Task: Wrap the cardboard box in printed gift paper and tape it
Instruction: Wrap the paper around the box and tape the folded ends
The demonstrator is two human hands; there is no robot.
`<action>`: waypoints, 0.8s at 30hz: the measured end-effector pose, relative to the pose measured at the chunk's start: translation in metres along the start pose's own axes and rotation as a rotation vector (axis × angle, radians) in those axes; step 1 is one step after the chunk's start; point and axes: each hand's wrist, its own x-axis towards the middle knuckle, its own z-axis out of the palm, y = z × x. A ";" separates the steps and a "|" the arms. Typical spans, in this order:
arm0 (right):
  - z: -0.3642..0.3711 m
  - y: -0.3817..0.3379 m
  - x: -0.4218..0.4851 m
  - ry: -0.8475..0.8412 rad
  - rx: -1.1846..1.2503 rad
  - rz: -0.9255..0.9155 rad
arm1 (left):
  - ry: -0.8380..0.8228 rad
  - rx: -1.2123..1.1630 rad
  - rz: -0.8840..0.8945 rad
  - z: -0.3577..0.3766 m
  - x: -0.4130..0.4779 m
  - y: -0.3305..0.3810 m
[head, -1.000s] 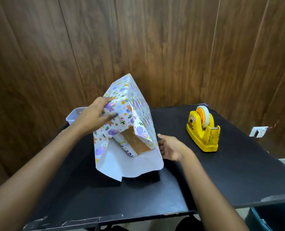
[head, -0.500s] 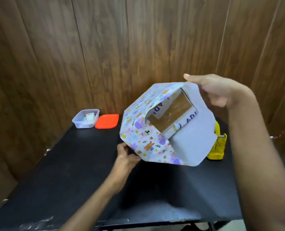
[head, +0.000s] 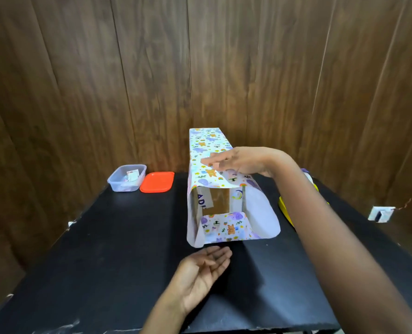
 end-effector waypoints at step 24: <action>-0.014 0.043 0.027 0.044 -0.363 -0.180 | -0.056 2.300 0.552 0.102 0.018 0.174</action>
